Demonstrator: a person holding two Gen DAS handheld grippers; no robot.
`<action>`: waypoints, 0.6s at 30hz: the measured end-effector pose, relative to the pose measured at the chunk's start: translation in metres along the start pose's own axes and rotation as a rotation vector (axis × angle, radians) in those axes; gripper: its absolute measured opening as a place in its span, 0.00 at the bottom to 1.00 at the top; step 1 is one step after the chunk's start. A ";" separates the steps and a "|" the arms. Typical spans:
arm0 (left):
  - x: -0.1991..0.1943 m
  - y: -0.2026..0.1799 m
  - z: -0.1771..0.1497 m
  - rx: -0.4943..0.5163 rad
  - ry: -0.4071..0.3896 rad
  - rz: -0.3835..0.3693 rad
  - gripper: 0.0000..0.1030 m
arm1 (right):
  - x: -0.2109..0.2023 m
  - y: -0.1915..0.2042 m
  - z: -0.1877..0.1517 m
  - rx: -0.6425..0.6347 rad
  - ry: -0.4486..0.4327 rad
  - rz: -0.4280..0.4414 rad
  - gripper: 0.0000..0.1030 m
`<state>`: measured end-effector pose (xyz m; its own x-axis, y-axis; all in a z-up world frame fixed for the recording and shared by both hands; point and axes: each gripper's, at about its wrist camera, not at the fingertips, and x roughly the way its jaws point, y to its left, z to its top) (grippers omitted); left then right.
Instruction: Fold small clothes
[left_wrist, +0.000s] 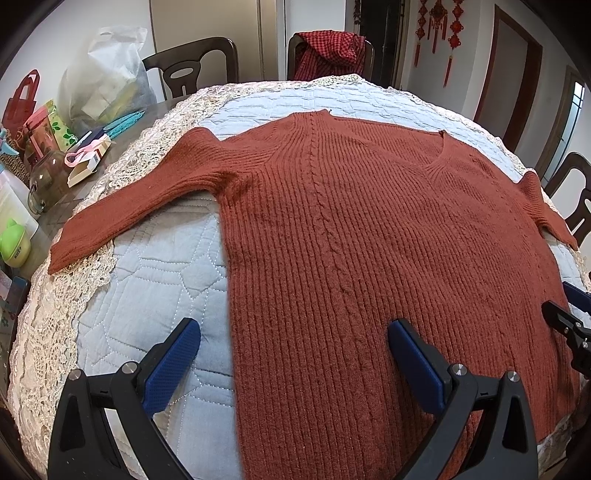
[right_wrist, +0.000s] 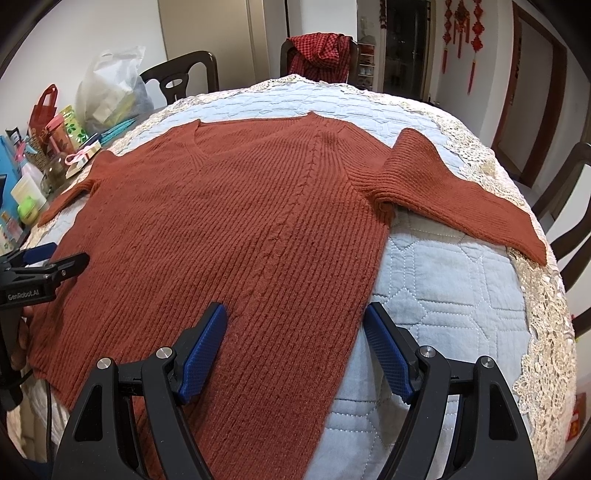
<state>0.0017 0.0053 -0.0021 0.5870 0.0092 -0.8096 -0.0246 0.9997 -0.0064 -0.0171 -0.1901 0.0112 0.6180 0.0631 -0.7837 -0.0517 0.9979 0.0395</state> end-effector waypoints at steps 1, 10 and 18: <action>-0.001 0.000 0.000 0.001 -0.002 -0.001 1.00 | 0.000 0.000 0.001 0.000 0.002 -0.002 0.74; -0.007 -0.002 0.002 0.003 -0.014 -0.010 0.97 | -0.005 0.001 0.002 0.009 0.003 0.004 0.74; -0.010 0.008 0.009 -0.018 -0.039 -0.017 0.92 | -0.012 0.009 0.010 -0.021 -0.029 0.014 0.74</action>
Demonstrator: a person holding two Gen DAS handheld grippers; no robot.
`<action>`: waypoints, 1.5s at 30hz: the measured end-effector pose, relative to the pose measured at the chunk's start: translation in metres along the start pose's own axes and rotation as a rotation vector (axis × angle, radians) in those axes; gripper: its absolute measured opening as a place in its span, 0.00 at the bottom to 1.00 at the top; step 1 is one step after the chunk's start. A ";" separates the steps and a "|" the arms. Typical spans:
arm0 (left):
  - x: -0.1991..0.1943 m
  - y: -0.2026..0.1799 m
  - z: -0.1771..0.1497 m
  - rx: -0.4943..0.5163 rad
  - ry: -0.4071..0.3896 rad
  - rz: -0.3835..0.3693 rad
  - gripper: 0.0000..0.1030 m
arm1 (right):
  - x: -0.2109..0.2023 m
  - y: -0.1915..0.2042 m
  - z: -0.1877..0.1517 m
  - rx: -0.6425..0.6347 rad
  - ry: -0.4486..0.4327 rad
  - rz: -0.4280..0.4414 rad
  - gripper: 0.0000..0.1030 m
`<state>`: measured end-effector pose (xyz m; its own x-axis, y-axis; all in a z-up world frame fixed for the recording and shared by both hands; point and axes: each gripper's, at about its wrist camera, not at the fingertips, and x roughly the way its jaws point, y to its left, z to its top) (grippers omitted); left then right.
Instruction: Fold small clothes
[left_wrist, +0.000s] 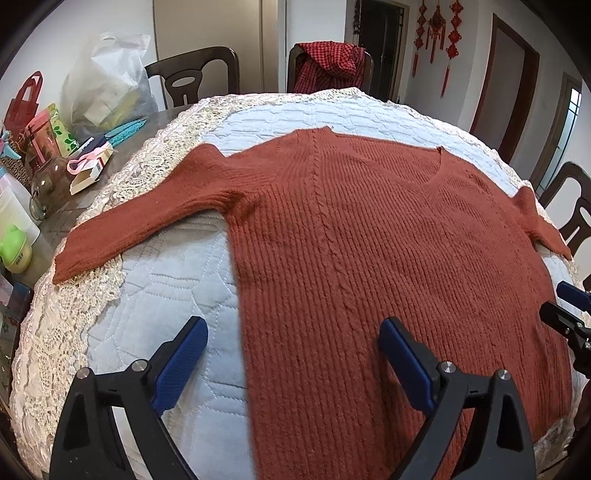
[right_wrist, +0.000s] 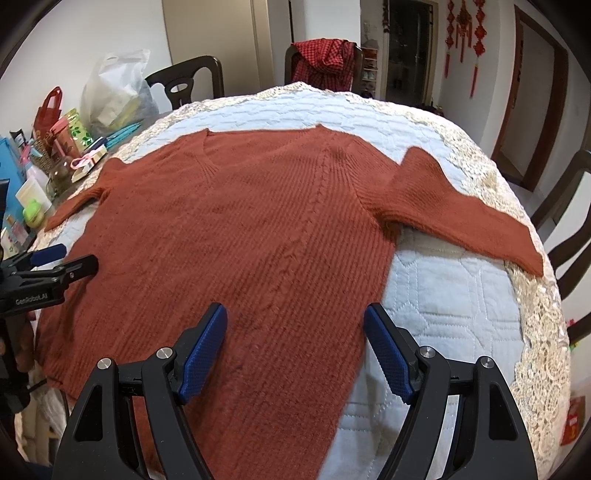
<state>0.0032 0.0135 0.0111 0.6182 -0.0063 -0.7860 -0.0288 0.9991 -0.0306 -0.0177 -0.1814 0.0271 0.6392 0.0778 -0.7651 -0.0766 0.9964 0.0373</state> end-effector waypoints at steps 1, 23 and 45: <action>0.000 0.003 0.001 -0.008 -0.003 -0.002 0.91 | 0.000 0.001 0.002 -0.004 -0.002 0.003 0.74; 0.023 0.161 0.021 -0.521 -0.060 -0.050 0.79 | 0.023 0.033 0.029 -0.083 0.014 0.058 0.74; -0.004 0.120 0.108 -0.329 -0.230 -0.164 0.09 | 0.024 0.024 0.030 -0.050 0.014 0.077 0.74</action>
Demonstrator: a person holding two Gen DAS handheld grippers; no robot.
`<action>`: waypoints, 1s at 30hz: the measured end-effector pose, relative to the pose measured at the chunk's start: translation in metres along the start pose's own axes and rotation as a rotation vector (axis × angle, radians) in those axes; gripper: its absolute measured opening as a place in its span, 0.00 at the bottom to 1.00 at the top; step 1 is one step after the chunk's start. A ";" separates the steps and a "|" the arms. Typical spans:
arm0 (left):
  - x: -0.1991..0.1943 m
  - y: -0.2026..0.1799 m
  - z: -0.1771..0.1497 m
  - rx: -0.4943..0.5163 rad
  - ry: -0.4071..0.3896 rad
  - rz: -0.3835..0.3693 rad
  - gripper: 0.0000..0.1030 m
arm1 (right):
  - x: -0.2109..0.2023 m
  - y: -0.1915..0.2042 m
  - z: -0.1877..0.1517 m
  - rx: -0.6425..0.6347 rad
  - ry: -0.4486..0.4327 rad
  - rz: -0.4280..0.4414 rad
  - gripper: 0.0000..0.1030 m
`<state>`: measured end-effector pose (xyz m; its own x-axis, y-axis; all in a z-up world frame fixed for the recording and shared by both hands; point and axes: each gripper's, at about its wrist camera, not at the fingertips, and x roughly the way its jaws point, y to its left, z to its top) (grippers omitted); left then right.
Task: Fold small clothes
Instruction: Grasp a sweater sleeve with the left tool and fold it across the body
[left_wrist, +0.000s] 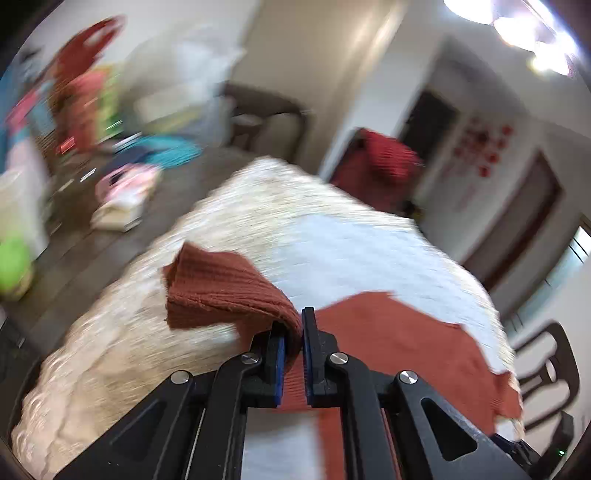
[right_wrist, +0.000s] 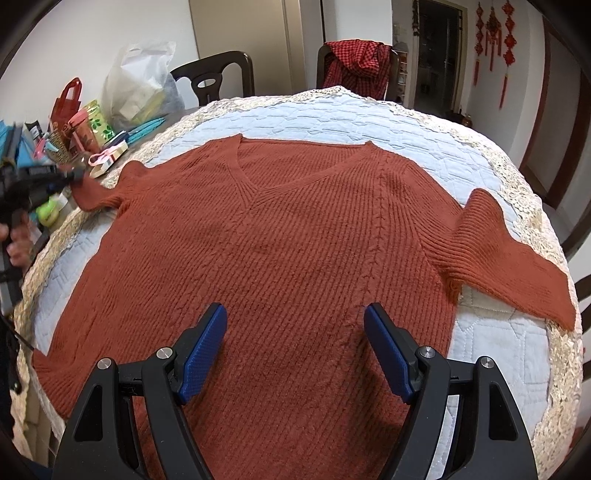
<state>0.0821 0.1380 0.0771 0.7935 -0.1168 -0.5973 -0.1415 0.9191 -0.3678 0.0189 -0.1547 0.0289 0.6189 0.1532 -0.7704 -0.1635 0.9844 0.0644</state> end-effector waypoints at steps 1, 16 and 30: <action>0.002 -0.019 0.002 0.042 -0.002 -0.042 0.09 | -0.001 -0.001 0.000 0.003 -0.001 0.001 0.74; 0.045 -0.114 -0.046 0.276 0.198 -0.333 0.32 | -0.012 -0.028 -0.005 0.097 -0.015 0.002 0.74; 0.041 -0.025 -0.030 0.204 0.143 -0.059 0.32 | 0.055 -0.004 0.074 0.114 0.049 0.222 0.43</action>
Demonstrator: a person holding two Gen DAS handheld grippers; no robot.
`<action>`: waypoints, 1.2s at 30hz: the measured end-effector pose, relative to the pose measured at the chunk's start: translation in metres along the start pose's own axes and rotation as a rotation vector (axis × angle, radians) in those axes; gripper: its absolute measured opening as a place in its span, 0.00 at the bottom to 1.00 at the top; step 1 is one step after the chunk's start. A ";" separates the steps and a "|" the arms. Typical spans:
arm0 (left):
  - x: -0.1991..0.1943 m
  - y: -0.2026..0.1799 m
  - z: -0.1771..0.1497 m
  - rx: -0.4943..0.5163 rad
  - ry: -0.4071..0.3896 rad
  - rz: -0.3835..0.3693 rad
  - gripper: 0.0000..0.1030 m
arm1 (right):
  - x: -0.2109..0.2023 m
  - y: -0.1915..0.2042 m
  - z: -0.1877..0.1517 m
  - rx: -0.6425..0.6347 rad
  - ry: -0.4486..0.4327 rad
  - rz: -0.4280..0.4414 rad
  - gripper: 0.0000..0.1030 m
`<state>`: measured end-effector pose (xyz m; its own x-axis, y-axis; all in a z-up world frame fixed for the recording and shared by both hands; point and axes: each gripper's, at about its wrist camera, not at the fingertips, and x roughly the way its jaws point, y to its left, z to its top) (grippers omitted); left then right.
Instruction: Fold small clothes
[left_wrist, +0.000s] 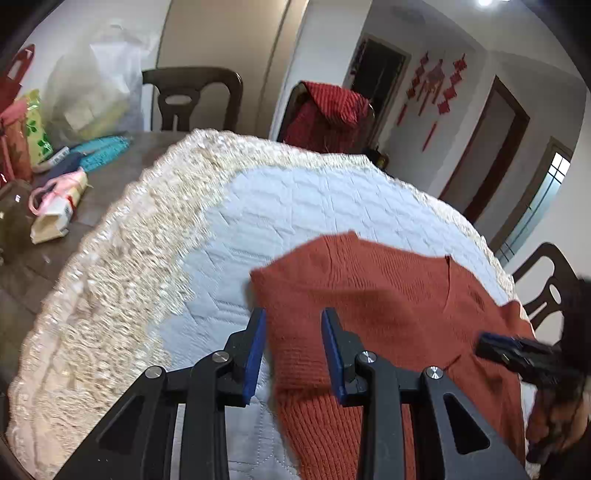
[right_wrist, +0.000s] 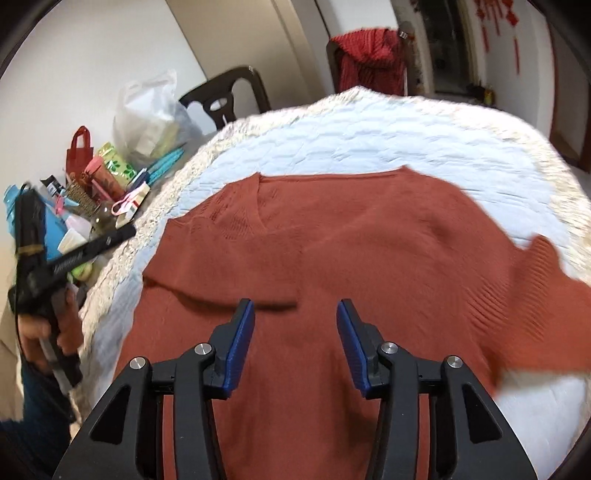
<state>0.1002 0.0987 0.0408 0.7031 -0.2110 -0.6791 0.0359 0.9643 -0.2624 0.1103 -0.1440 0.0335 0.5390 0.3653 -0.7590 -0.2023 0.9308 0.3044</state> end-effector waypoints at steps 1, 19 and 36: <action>0.004 -0.002 -0.002 0.008 0.010 -0.004 0.32 | 0.009 0.002 0.005 -0.005 0.016 0.006 0.37; 0.036 -0.014 -0.013 0.116 0.082 -0.050 0.32 | 0.022 -0.023 -0.003 0.086 0.010 -0.021 0.04; 0.068 -0.008 0.015 0.088 0.096 -0.011 0.33 | 0.030 -0.029 0.027 0.088 -0.011 -0.023 0.05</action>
<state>0.1580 0.0789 0.0073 0.6310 -0.2319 -0.7403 0.1081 0.9712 -0.2121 0.1547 -0.1606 0.0174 0.5514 0.3432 -0.7604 -0.1172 0.9343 0.3367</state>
